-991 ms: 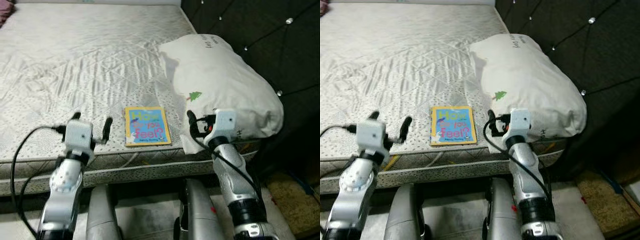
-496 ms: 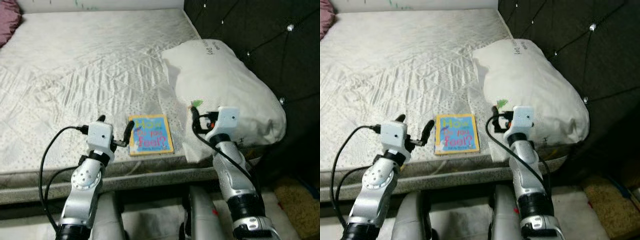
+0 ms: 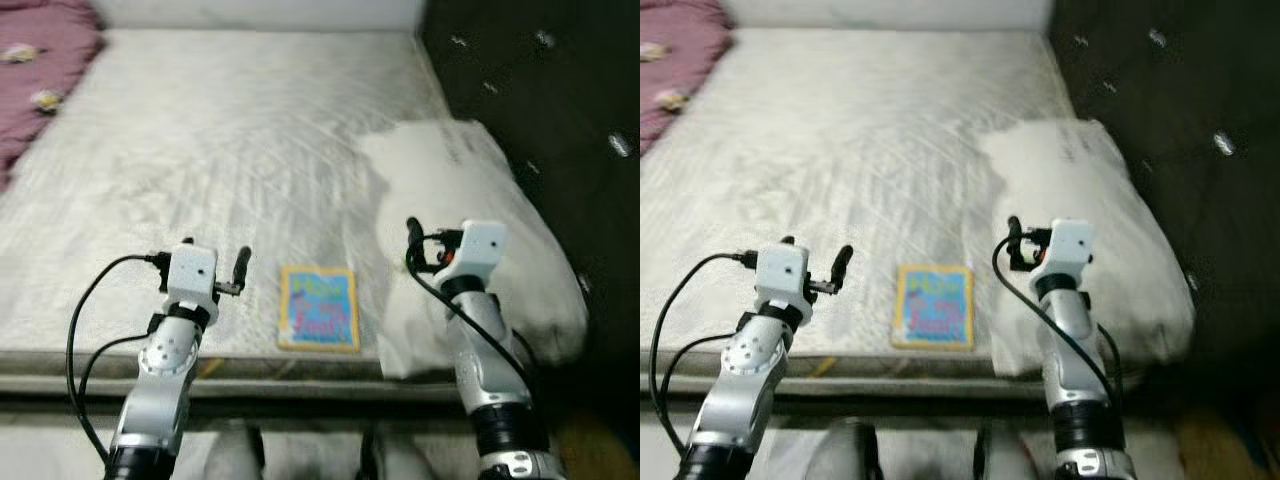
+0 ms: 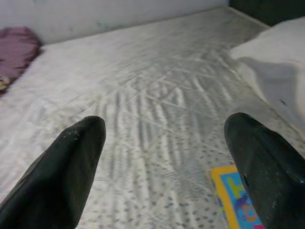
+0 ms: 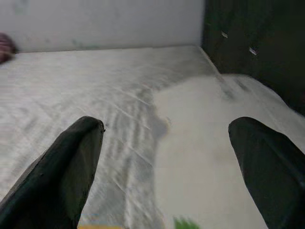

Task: Clean up the room

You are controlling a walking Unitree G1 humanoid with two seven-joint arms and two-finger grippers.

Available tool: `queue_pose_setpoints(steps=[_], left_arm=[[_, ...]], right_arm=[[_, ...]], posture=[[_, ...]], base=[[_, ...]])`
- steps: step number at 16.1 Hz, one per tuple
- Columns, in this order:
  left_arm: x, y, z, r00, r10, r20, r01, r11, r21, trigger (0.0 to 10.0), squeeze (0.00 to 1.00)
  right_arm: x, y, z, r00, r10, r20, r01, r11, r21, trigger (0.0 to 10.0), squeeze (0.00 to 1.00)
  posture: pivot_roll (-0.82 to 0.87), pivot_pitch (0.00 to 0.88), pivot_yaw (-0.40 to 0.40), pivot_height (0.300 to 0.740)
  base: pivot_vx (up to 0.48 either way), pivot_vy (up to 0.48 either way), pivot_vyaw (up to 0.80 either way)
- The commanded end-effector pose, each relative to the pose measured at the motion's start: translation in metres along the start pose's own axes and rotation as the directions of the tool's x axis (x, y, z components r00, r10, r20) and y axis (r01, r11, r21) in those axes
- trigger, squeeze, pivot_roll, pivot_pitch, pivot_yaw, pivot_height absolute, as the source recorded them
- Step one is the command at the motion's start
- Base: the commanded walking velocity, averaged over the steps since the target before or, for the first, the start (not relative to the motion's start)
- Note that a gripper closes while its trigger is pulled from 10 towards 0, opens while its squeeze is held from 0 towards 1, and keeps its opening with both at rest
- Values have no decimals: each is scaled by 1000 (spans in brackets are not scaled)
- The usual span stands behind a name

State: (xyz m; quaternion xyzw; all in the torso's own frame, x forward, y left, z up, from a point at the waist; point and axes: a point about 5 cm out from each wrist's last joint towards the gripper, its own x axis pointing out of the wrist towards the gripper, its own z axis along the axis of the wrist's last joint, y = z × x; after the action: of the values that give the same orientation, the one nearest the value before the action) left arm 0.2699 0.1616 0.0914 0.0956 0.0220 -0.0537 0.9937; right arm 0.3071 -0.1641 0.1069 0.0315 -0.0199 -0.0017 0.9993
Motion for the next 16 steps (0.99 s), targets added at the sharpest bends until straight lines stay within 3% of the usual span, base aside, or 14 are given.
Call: queue_pose_setpoints(steps=[1, 3, 6, 10, 13, 16], left_arm=[[-4, -1, 2, 1000, 6, 4, -6, 1000, 8, 10000, 0], [-5, -1, 0, 1000, 5, -9, -5, 1000, -7, 10000, 0], [-2, -4, 2, 1000, 9, -6, -8, 998, 64, 10000, 0], [-2, -6, 0, 1000, -13, -24, 13, 1000, 1, 10000, 0], [3, -5, 0, 999, 3, -41, -2, 1000, 5, 10000, 0], [1, -12, -1, 999, -28, -47, 26, 999, -30, 10000, 0]], right_arm=[[-2, -2, -1, 1000, -18, -10, 18, 1000, -9, 10000, 0], [-3, -5, 1, 999, -36, -8, 36, 999, -15, 10000, 0], [-4, -11, 1, 997, -72, -14, 71, 997, -34, 10000, 0], [-6, -11, 1, 997, -78, -15, 77, 996, -45, 10000, 0], [-5, 6, 1, 999, -2, -32, 2, 1000, -2, 10000, 0], [-3, 3, -1, 999, -10, -49, 10, 1000, -8, 10000, 0]], posture=[[-41, 0, -9, 740], [-41, 0, -17, 740], [-46, 0, -18, 740], [-57, 0, -14, 740], [-60, 0, -13, 740], [-60, 0, -14, 740]], base=[[0, 0, 0], [0, 0, 0], [0, 0, 0], [0, 0, 0], [0, 0, 0], [0, 272, -688]])
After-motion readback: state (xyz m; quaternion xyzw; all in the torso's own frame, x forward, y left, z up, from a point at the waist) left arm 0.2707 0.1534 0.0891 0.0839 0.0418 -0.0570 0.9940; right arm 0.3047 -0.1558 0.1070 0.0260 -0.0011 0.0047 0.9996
